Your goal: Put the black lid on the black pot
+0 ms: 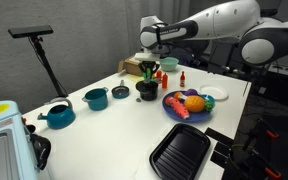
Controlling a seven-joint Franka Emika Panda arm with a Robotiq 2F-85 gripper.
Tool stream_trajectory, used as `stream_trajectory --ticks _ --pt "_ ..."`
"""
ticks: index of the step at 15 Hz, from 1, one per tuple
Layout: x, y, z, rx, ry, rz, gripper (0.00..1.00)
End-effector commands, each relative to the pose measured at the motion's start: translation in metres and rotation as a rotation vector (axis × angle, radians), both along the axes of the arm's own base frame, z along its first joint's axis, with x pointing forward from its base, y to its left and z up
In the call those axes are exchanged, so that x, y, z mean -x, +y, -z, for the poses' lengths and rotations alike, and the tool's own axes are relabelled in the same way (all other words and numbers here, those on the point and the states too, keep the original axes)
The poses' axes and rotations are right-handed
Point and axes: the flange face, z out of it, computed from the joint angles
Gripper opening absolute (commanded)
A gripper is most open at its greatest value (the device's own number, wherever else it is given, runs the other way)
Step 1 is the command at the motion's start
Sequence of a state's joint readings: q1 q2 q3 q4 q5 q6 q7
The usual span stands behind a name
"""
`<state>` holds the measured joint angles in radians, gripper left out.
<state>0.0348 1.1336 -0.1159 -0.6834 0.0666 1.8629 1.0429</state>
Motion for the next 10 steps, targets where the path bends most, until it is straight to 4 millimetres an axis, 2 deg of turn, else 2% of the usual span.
stream_trajectory --ticks 1,5,10 --pt "0.001 0.001 -0.010 0.010 -0.008 0.020 0.07" --pt "0.000 0.002 -0.021 0.016 -0.022 0.006 0.07" --pt "0.006 -0.012 -0.026 0.009 0.003 0.025 0.07"
